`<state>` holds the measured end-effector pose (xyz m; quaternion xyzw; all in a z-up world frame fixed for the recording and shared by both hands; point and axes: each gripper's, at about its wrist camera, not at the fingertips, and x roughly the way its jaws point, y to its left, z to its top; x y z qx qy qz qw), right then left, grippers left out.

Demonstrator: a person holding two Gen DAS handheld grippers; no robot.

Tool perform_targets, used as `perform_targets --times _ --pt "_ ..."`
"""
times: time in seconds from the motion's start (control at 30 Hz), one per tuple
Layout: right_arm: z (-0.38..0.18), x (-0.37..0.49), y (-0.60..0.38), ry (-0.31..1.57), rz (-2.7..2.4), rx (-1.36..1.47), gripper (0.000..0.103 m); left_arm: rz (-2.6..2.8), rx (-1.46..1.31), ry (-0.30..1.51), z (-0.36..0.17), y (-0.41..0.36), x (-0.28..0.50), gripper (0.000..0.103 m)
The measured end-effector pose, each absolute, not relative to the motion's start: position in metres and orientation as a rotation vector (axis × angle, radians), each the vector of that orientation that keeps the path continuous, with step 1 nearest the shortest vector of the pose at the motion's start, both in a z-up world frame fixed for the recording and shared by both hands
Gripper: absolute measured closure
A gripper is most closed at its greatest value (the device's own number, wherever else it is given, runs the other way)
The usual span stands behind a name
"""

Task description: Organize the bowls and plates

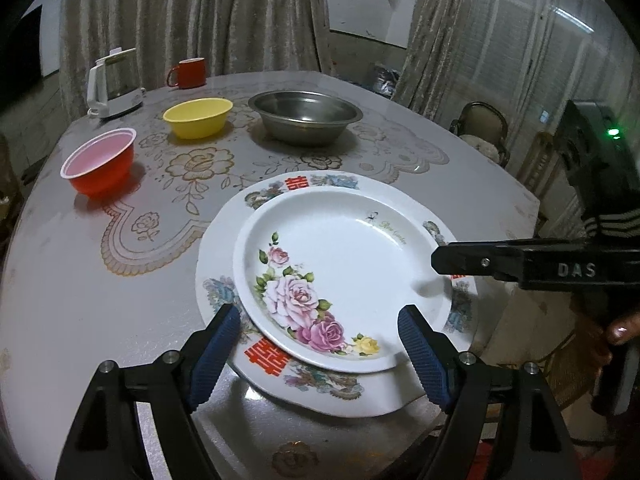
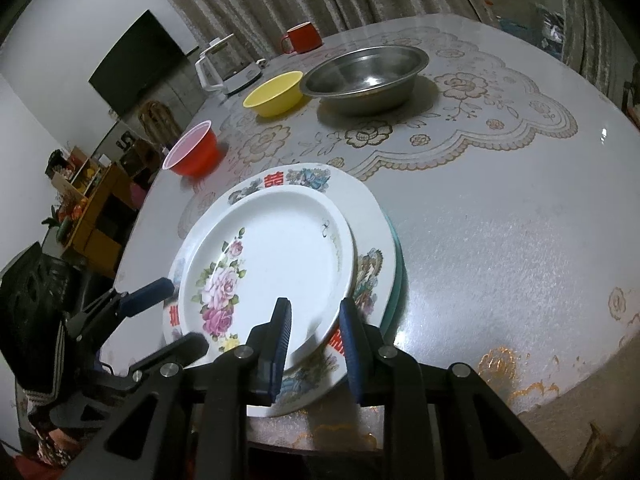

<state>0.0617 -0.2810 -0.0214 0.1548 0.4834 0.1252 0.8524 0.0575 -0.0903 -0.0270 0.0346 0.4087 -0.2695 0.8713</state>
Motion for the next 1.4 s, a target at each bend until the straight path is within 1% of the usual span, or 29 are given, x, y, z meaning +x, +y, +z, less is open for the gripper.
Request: perform_targets --times 0.2,0.3,0.67,1.1,1.2,1.4 --pt "-0.021 0.059 -0.277 1.019 0.268 0.304 0.075 -0.56 0.074 0.854 -0.027 -0.091 0.057 0.019" --pt "-0.02 0.058 -0.277 1.02 0.27 0.316 0.075 -0.55 0.068 0.853 -0.026 -0.09 0.057 0.016" --pt "-0.02 0.059 -0.278 1.025 0.271 0.316 0.074 -0.486 0.045 0.861 -0.02 -0.083 0.064 0.008" --pt "-0.019 0.062 -0.275 1.033 0.26 0.294 0.074 -0.392 0.072 0.874 -0.018 -0.079 0.076 0.006" --pt "-0.018 0.064 -0.276 1.029 0.261 0.288 0.074 -0.377 0.069 0.877 -0.018 -0.078 0.079 0.004" --pt "-0.016 0.069 -0.275 1.023 0.276 0.281 0.074 -0.364 0.068 0.883 -0.018 -0.079 0.084 0.003"
